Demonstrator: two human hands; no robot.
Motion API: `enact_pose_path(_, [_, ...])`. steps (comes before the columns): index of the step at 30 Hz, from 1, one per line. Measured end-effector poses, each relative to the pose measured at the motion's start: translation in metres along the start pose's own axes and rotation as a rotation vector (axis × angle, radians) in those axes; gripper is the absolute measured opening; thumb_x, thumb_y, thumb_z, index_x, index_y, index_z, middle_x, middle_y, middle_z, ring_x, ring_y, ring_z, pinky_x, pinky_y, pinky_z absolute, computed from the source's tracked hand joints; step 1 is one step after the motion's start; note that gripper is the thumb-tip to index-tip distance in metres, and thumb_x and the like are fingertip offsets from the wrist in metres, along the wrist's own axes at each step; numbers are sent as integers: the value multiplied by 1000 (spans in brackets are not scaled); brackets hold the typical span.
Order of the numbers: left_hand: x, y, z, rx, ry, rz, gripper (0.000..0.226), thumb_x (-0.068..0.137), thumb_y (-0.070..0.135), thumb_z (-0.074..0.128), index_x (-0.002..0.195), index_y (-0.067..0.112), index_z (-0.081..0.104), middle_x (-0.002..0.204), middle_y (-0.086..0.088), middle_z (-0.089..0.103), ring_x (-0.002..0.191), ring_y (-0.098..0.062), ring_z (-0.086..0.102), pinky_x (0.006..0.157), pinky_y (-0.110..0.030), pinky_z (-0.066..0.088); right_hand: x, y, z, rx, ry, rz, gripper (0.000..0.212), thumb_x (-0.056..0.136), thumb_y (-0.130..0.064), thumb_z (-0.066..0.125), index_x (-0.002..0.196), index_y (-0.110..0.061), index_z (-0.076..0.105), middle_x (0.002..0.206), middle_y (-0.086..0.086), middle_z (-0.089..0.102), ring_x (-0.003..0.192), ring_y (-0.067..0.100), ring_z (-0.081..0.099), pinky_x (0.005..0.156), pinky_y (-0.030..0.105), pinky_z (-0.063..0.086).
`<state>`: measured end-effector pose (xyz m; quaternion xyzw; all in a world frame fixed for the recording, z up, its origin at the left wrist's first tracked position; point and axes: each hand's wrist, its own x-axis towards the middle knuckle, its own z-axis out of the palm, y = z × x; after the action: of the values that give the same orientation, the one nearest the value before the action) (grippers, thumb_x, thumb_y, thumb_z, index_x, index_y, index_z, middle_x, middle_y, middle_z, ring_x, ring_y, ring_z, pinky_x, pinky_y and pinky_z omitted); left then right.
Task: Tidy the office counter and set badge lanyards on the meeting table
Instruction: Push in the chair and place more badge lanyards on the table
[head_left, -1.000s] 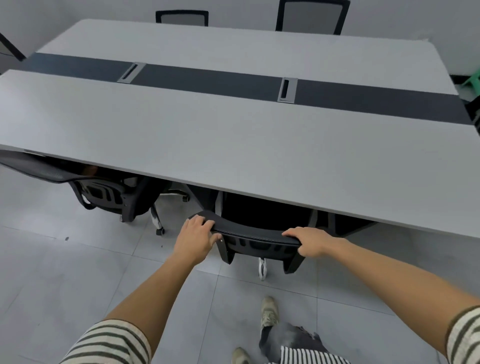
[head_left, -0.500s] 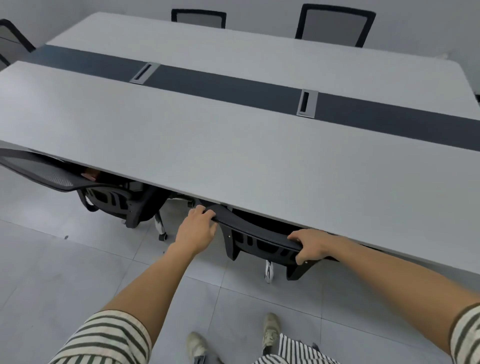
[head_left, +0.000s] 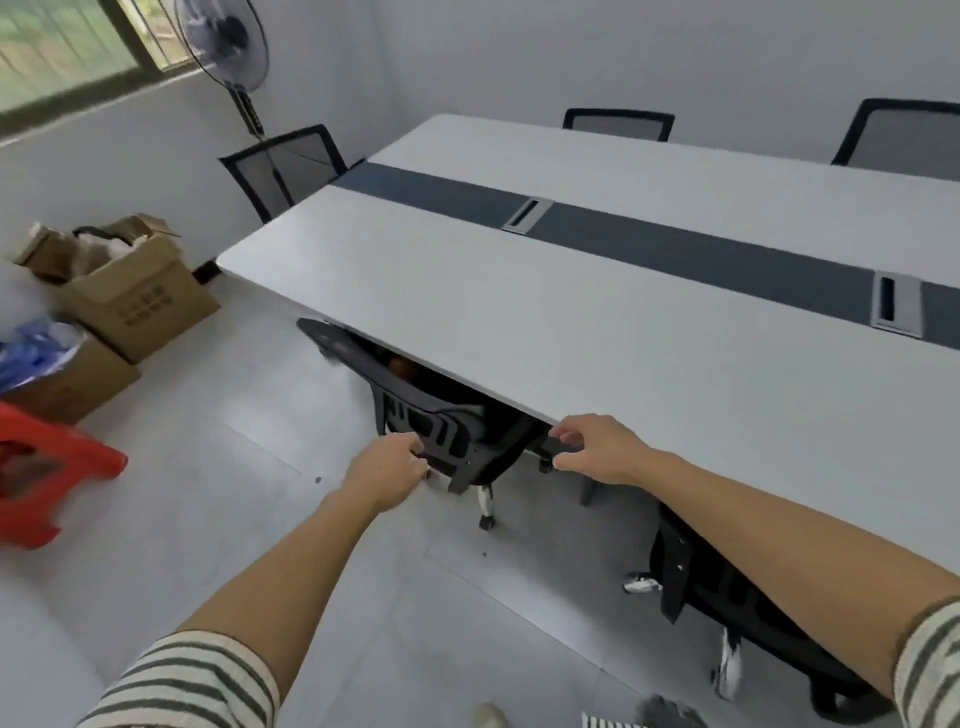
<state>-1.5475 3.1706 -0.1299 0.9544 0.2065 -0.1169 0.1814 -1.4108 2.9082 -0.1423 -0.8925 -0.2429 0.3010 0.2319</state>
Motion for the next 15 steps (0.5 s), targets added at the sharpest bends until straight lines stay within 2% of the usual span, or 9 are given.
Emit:
enact_pose_path(4, [10,-79,-44,-38,41,-91,31,98,28,49,126,18,58,123,-6,61,107,-24,58,87,-32,48,51,-85,25,-21,-70,-66,54,84,-38,64,136,-29,52,135,-4,57,122,14,54,101,32,45])
enact_pose_path(7, [27,-119,-60,-49,44,-130,33,98,30,48,127,18,56,123,-6,61,106,-23,58,89,-34,50,91,-132,30,-54,-60,-103,58,85,-40,65,140,-29,49,138,-3,55,125,16,53,102,32,44])
enact_pose_path(11, [58,-156,-70,-73,27,-138,35,98,30,49,130,17,54,127,-5,58,111,-22,56,92,-34,49,147,-171,41,-97,-84,-138,65,83,-46,65,143,-29,44,142,-2,52,128,17,51,103,34,44])
enact_pose_path(15, [109,-188,-86,-53,26,-133,38,98,30,48,133,17,52,129,-5,56,115,-23,55,94,-34,47,218,-196,59,-149,-180,-128,80,79,-54,66,148,-29,35,151,-5,41,134,18,44,105,35,42])
